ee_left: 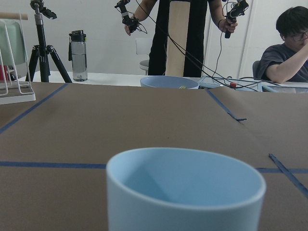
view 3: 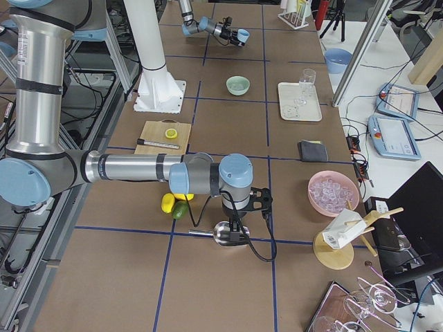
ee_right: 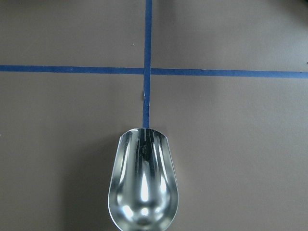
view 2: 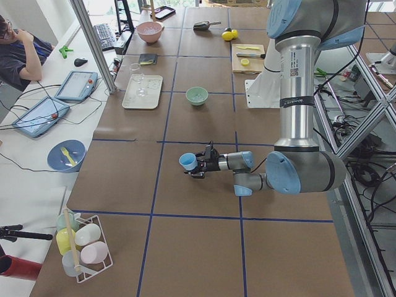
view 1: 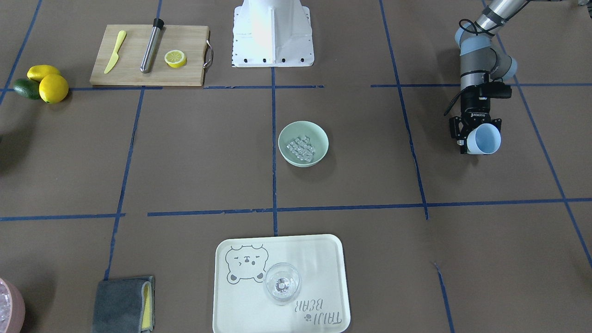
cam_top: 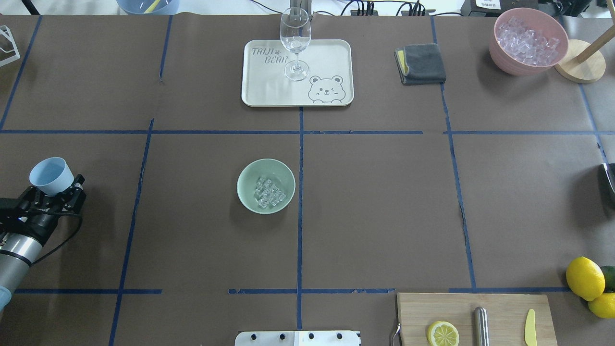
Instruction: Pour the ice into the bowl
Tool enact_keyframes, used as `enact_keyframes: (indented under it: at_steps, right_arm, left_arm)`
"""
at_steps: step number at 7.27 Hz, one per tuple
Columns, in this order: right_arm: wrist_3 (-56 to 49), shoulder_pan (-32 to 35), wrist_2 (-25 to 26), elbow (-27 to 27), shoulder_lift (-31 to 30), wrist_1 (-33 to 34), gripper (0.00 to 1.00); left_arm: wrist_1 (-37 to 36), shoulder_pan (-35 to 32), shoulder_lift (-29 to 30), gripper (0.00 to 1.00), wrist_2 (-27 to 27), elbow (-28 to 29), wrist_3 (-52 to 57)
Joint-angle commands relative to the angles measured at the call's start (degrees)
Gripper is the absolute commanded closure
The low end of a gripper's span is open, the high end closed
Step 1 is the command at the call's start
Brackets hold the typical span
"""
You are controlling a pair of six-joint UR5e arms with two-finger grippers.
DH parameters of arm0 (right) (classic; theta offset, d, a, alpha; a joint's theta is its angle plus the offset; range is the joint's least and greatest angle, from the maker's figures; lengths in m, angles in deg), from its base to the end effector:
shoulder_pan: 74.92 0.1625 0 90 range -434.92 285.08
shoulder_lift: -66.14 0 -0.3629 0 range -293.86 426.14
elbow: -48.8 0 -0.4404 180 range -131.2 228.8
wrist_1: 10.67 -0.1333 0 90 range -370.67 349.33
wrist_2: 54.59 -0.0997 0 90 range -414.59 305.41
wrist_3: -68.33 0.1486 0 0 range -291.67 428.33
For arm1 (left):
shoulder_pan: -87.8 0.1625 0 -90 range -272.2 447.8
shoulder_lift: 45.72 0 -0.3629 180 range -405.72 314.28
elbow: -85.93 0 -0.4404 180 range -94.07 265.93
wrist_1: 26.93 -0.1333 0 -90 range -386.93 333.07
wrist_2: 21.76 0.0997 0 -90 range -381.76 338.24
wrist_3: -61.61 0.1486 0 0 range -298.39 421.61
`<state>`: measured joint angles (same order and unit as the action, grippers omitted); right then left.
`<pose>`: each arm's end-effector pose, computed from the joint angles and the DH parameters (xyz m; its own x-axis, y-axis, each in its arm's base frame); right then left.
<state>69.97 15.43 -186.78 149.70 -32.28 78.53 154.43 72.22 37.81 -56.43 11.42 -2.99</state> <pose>0.0365 -0.4925 0.6066 0.7407 -0.0053 0.6719 -0.0273 0.9989 0.0380 0.3954 -0.3755 0.6242 0.6898 0.0610 -0.7215 0.6625 0.3487 0.6629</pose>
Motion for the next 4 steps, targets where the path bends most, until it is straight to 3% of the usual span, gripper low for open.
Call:
enact_keyframes:
  at_steps: [1,3,4]
  right_arm:
    - [0.0,0.0,0.0,0.0,0.1,0.0,0.0]
    - [0.0,0.0,0.0,0.0,0.1,0.0,0.0]
    - [0.0,0.0,0.0,0.0,0.2,0.0,0.0]
  left_arm:
    - [0.3,0.0,-0.4,0.55,-0.1,0.0,0.0]
    - [0.3,0.0,-0.5,0.5,-0.2,0.1,0.0]
    - [0.3,0.0,-0.2,0.38,-0.3,0.2,-0.1]
